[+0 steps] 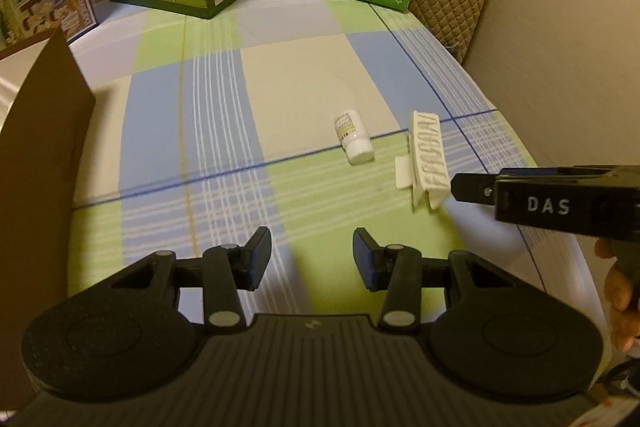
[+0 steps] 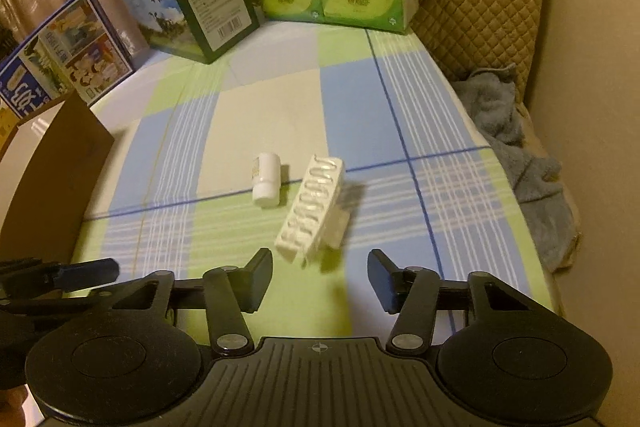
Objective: Organize rigid objects
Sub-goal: 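Grasp the white pill bottle with the left tool while the right tool grasps the white clip strip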
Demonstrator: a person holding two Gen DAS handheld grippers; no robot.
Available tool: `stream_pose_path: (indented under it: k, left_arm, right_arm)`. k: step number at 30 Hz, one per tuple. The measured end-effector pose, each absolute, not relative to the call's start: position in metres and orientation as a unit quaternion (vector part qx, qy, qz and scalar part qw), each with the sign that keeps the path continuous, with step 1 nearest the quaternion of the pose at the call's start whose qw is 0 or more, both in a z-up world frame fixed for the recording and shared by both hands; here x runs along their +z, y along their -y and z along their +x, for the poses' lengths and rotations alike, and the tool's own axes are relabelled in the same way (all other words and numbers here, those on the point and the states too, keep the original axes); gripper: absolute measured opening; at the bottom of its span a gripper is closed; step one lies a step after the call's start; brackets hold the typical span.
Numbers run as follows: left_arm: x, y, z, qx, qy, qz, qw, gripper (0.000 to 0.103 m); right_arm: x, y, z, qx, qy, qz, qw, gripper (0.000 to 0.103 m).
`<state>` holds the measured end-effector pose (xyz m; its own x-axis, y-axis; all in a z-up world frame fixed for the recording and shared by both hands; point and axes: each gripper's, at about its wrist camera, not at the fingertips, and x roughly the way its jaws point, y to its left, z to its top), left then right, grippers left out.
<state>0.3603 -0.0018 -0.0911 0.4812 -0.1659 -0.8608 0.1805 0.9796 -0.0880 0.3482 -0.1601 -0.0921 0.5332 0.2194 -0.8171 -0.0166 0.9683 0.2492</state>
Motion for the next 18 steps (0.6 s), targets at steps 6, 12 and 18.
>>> stream_pose_path:
  k: [6,12,18]
  left_arm:
    - [-0.102,0.003,0.383,-0.103,-0.506,0.008,0.856,0.040]
    - [-0.110,0.002,0.402,-0.108,-0.513,0.003,0.852,0.040]
    - [-0.116,0.010,0.421,-0.120,-0.516,-0.004,0.848,0.040]
  right_arm:
    - [-0.108,0.152,0.376,0.068,-0.487,0.107,0.864,0.046]
    - [-0.123,0.147,0.402,0.058,-0.503,0.099,0.857,0.046]
    - [-0.134,0.150,0.418,0.060,-0.513,0.092,0.852,0.028]
